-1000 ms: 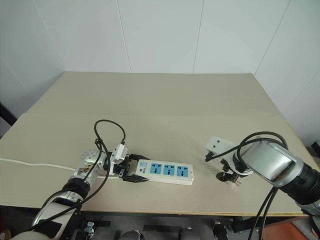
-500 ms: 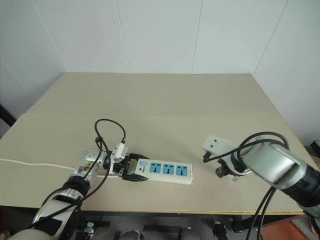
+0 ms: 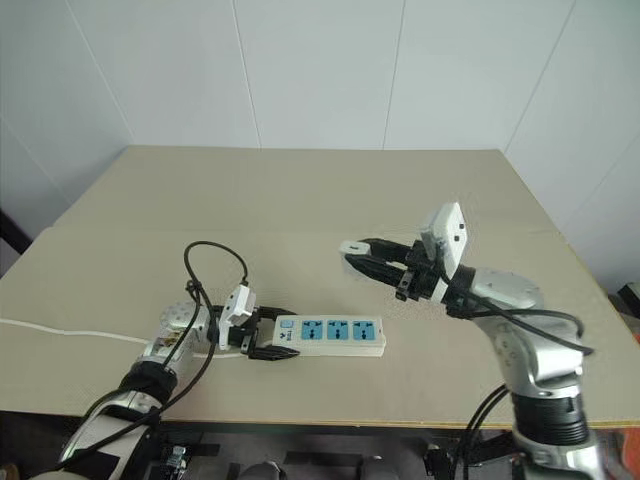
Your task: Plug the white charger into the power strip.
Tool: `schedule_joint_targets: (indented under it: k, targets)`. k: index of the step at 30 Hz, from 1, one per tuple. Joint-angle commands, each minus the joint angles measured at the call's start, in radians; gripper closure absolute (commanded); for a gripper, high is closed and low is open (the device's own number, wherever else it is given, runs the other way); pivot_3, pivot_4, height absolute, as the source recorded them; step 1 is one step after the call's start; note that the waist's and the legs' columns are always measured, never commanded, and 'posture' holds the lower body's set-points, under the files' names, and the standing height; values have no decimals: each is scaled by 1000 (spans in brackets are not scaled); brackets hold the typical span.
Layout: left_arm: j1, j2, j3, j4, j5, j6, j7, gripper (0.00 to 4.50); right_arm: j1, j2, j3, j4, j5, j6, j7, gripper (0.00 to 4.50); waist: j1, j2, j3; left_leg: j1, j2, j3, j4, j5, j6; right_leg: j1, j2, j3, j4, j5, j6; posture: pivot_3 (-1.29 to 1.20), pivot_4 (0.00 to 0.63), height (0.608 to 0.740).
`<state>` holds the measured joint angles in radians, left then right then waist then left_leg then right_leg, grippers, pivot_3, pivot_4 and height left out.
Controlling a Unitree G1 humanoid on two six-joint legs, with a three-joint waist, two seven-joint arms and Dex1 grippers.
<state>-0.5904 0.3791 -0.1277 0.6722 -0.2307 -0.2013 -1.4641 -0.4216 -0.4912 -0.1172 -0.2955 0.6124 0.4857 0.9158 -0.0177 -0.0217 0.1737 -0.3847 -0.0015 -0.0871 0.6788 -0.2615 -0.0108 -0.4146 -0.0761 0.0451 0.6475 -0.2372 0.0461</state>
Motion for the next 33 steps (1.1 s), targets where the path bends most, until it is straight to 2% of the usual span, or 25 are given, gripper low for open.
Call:
schedule_joint_targets:
  k: [1, 6, 17, 33]
  targets:
    - [40, 9, 8, -123, -27, 96, 37, 1190, 21, 90, 20, 64, 11, -185, 92, 3389, 0, 0, 0, 0, 0, 0, 0, 0, 0, 0, 0, 0, 0, 0, 0, 0, 150, 740]
    - [83, 41, 10, -235, -49, 175, 33, 1190, 31, 185, 100, 218, -41, -346, 207, 3389, -4, 1, 1, 0, 0, 0, 0, 0, -1, -1, 0, 0, 1, 0, 0, 0, 150, 740]
    - [102, 115, 4, -269, -55, 204, -16, 1190, -72, 252, 185, 543, -132, -560, 391, 3389, -24, 2, 1, 0, 0, 0, -1, 1, -2, -3, 0, 0, 1, 1, -1, 0, 150, 740]
    - [111, 126, -2, -230, -44, 158, -21, 1190, -114, 326, 208, 663, -194, -621, 379, 3389, -26, 2, 1, 0, 0, 0, -1, 2, -3, -4, 1, 1, 2, 1, -2, 0, 150, 740]
